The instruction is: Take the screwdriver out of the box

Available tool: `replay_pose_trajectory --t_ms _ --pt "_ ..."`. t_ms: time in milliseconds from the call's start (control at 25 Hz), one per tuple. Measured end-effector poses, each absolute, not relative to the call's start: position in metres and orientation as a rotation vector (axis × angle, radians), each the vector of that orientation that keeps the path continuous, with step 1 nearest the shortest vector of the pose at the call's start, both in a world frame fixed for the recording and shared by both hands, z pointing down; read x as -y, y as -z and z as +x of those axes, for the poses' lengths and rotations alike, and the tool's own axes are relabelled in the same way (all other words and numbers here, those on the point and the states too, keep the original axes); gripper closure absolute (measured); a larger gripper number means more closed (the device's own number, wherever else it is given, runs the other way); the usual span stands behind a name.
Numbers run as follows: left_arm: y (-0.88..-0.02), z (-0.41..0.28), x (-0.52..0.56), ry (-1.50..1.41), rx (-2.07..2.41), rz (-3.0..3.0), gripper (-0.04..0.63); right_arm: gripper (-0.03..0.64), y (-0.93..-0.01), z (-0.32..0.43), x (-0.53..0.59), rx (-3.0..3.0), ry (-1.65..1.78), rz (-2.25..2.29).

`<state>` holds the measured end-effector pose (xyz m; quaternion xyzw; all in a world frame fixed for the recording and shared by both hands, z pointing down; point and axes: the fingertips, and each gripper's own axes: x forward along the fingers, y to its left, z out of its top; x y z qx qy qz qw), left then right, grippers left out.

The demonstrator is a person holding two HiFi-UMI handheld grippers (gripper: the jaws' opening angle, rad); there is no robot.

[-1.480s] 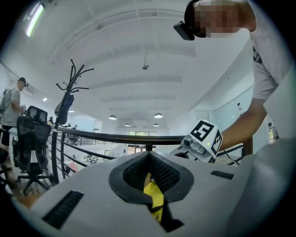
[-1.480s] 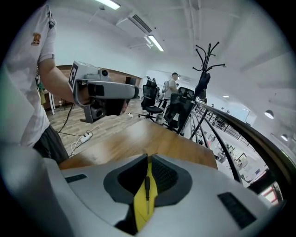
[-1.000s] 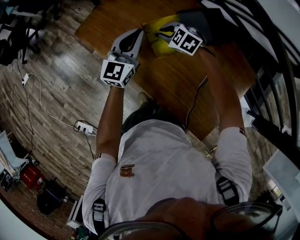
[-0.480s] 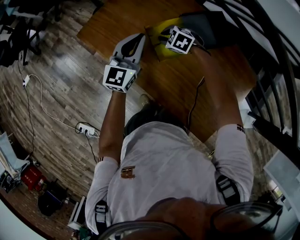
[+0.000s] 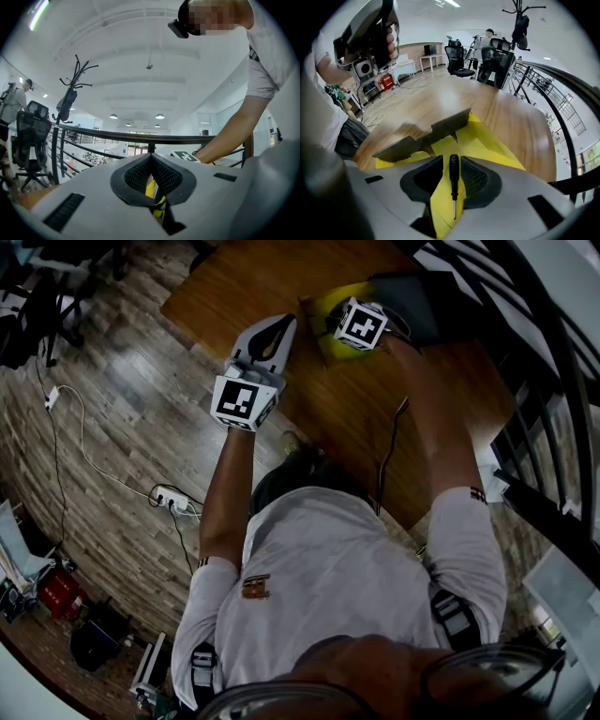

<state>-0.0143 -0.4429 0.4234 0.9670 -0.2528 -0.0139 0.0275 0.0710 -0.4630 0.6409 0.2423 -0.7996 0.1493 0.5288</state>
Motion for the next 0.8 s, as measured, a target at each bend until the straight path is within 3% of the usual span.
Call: replay_pose_trajectory --t_ms 800 --pt "-0.428 -0.025 0.445 0.01 0.753 2.994 0.577 0.537 -0.649 0.067 0.469 1.924 -0.458 0.65"
